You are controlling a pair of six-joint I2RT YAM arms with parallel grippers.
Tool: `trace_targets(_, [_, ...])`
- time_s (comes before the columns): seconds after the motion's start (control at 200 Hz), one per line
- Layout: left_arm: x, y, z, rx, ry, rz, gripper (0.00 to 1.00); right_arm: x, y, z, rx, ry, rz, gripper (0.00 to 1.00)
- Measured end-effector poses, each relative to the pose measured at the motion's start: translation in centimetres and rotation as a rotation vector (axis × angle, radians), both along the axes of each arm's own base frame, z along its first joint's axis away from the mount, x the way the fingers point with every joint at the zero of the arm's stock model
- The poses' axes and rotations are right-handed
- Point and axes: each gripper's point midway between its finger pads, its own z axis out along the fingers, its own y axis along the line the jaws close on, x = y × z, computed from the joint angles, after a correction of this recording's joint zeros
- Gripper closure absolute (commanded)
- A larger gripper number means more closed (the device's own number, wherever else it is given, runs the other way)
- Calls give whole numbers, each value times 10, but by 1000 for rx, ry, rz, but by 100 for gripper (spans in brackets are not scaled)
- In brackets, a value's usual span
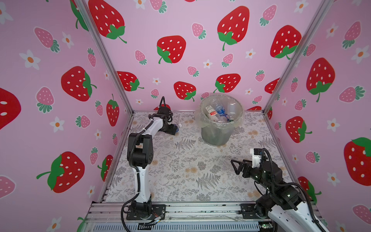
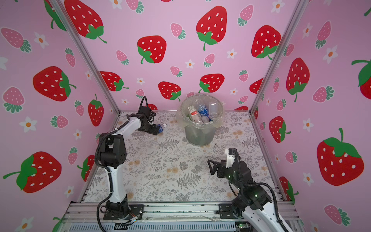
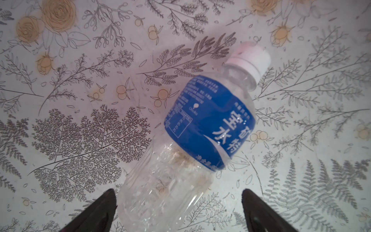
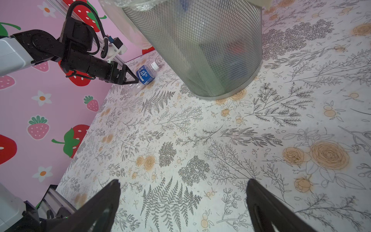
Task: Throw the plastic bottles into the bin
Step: 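Lower the left gripper onto the blue-labelled bottle and close on it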
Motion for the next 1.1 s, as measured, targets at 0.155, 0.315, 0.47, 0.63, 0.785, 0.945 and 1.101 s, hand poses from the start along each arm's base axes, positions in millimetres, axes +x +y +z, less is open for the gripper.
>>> trace_targets(0.155, [0, 2, -2, 13, 2, 6, 1, 0, 0, 0, 0, 0, 0, 1])
trace_targets(0.315, [4, 3, -14, 30, 20, 8, 1, 0, 0, 0, 0, 0, -1, 1])
trace_targets(0.47, [0, 4, -33, 43, 62, 5, 3, 0, 0, 0, 0, 0, -1, 1])
trace_targets(0.63, [-1, 3, -34, 54, 67, 3, 7, 0, 0, 0, 0, 0, 0, 1])
trace_targets(0.785, [-3, -1, -35, 57, 69, -6, 15, 0, 0, 0, 0, 0, -1, 1])
trace_targets(0.945, [-3, -6, -35, 58, 68, -14, 26, 0, 0, 0, 0, 0, 0, 1])
trace_targets(1.101, [-4, -8, -35, 55, 68, -9, 31, 0, 0, 0, 0, 0, 0, 1])
